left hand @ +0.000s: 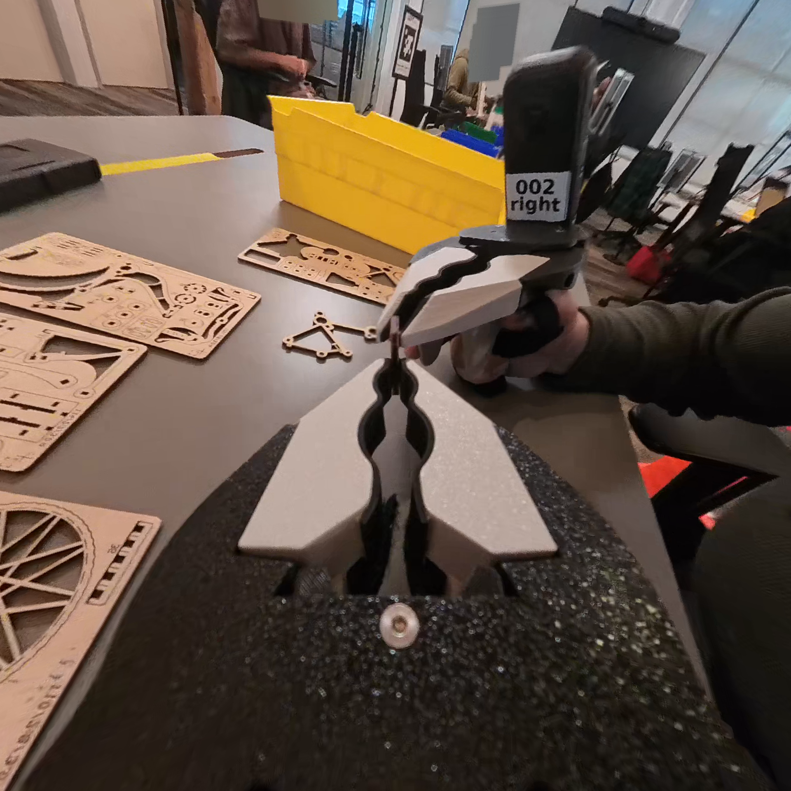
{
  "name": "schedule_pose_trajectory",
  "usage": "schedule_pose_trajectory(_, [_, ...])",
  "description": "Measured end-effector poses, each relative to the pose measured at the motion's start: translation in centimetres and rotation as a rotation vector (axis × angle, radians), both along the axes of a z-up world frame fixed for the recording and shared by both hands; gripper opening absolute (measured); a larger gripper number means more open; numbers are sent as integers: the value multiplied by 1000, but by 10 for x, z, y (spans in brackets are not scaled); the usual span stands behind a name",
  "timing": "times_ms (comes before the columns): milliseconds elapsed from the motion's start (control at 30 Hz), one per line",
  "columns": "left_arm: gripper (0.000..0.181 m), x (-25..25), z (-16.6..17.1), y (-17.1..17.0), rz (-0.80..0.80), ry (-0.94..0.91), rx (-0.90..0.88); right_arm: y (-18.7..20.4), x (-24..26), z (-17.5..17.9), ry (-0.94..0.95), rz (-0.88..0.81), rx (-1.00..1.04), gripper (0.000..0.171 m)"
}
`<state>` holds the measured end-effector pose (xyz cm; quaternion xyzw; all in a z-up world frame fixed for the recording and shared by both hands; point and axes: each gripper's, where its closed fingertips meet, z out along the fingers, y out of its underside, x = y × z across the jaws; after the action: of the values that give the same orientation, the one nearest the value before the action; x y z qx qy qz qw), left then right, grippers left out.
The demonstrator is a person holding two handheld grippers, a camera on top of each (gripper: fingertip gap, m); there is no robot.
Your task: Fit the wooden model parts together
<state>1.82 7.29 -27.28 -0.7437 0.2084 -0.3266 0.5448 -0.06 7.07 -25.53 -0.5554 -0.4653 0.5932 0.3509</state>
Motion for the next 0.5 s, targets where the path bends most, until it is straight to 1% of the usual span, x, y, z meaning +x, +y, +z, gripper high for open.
schedule_pose_trajectory(67, [1,0,1,-2,-13,-38,-18,-1,0,1,3,10,-11,5])
schedule_pose_trajectory(500, [1,3,4,-6,-65,-114,-50,-4,1,3,26,72,-98,4])
